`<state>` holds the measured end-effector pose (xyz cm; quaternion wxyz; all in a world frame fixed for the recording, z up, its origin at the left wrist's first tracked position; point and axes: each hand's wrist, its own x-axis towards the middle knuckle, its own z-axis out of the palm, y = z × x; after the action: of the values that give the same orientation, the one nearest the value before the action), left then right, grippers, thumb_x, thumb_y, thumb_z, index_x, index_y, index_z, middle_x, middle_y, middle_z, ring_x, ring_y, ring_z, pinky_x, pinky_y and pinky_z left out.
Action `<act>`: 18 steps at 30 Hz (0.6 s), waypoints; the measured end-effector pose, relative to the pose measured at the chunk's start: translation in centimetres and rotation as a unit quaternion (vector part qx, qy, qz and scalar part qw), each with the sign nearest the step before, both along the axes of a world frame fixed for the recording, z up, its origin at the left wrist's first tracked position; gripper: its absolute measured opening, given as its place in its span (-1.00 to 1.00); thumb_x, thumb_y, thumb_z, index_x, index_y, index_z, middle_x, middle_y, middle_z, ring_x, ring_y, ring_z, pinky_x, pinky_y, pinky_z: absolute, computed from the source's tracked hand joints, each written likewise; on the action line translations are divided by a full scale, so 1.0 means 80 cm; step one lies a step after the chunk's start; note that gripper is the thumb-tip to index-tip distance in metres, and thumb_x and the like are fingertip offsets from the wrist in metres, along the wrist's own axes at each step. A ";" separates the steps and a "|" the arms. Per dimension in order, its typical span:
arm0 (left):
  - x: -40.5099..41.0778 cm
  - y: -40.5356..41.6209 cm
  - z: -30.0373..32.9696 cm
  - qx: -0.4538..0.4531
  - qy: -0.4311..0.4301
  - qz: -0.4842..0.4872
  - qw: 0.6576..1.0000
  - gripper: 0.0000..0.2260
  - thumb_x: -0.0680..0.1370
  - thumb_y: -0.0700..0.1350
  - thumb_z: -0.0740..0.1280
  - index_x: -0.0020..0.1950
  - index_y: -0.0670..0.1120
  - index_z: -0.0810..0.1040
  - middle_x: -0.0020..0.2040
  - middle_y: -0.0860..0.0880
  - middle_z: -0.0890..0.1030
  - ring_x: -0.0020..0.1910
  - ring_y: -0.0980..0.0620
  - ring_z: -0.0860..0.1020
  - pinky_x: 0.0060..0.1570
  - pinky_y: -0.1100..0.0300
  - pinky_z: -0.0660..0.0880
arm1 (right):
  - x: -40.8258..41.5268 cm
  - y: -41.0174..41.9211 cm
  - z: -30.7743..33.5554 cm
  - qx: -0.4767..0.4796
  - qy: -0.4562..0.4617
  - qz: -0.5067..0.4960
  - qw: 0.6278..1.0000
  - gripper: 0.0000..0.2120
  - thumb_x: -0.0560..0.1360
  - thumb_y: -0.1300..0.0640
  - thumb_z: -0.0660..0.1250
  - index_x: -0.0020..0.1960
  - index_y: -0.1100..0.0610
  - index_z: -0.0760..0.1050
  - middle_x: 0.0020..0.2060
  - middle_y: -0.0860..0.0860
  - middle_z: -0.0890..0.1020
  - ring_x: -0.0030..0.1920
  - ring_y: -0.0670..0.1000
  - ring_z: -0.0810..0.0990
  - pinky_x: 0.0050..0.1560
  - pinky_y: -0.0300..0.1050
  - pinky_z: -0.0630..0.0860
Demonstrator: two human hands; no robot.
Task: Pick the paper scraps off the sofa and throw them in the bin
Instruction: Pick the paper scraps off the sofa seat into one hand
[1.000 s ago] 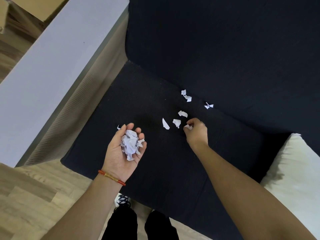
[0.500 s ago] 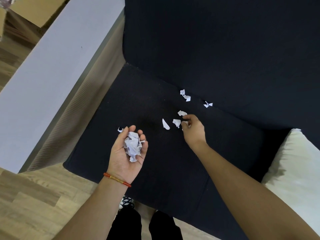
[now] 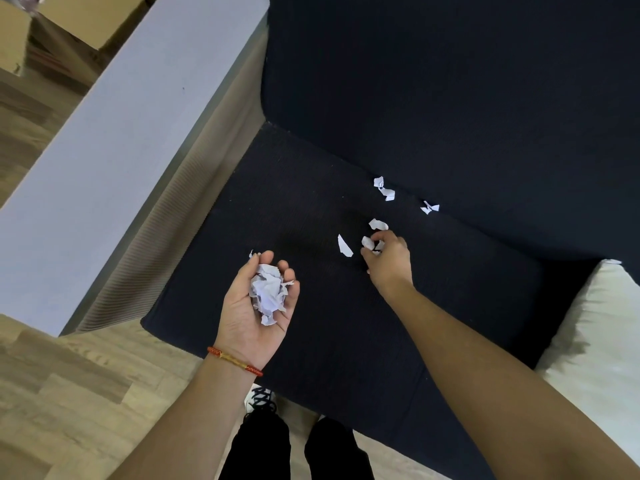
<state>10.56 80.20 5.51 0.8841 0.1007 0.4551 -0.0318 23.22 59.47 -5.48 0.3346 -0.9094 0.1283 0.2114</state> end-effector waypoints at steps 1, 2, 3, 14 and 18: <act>-0.001 0.002 0.000 -0.001 0.000 0.003 1.000 -0.72 0.66 0.02 0.33 -0.11 -0.05 0.75 -0.15 -0.01 0.71 -0.21 0.09 0.70 -0.23 0.20 0.69 | 0.000 0.001 0.000 -0.006 -0.003 0.004 1.000 -0.81 0.63 0.11 0.40 0.22 0.13 0.55 0.13 0.06 0.47 0.01 0.09 0.62 -0.09 0.10 0.71; -0.002 0.003 0.000 -0.003 0.000 0.007 1.000 -0.72 0.66 0.03 0.33 -0.12 -0.04 0.76 -0.15 0.00 0.71 -0.21 0.09 0.71 -0.22 0.20 0.69 | 0.001 0.001 0.001 -0.015 -0.005 0.010 1.000 -0.82 0.64 0.12 0.39 0.21 0.14 0.55 0.12 0.08 0.50 0.01 0.11 0.63 -0.12 0.07 0.70; -0.004 0.005 -0.001 -0.005 0.000 0.012 1.000 -0.71 0.66 0.03 0.33 -0.12 -0.04 0.76 -0.14 0.00 0.72 -0.20 0.09 0.71 -0.20 0.20 0.69 | 0.002 0.003 0.001 -0.024 -0.006 0.015 1.000 -0.83 0.65 0.12 0.37 0.20 0.16 0.55 0.10 0.10 0.54 0.01 0.12 0.63 -0.14 0.05 0.68; -0.004 0.010 0.001 -0.003 -0.010 0.014 1.000 -0.76 0.61 0.02 0.35 -0.11 -0.04 0.75 -0.12 -0.01 0.71 -0.21 0.09 0.71 -0.24 0.20 0.69 | -0.002 -0.015 0.020 0.032 -0.006 -0.094 0.995 -0.91 0.63 0.16 0.38 0.06 0.19 0.60 -0.22 0.01 0.64 -0.31 -0.11 0.57 -0.46 -0.37 0.47; -0.003 0.008 -0.002 -0.007 -0.006 0.015 1.000 -0.72 0.65 0.02 0.32 -0.10 -0.04 0.76 -0.12 -0.01 0.72 -0.20 0.09 0.71 -0.22 0.21 0.70 | -0.007 -0.007 0.027 0.072 -0.026 -0.087 0.993 -0.93 0.60 0.22 0.41 0.07 0.13 0.65 -0.26 -0.08 0.57 -0.36 -0.17 0.55 -0.44 -0.47 0.44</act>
<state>10.36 80.83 5.35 0.8881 0.0882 0.4506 -0.0214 22.66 58.90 -3.31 0.4195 -0.8735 0.1825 0.1664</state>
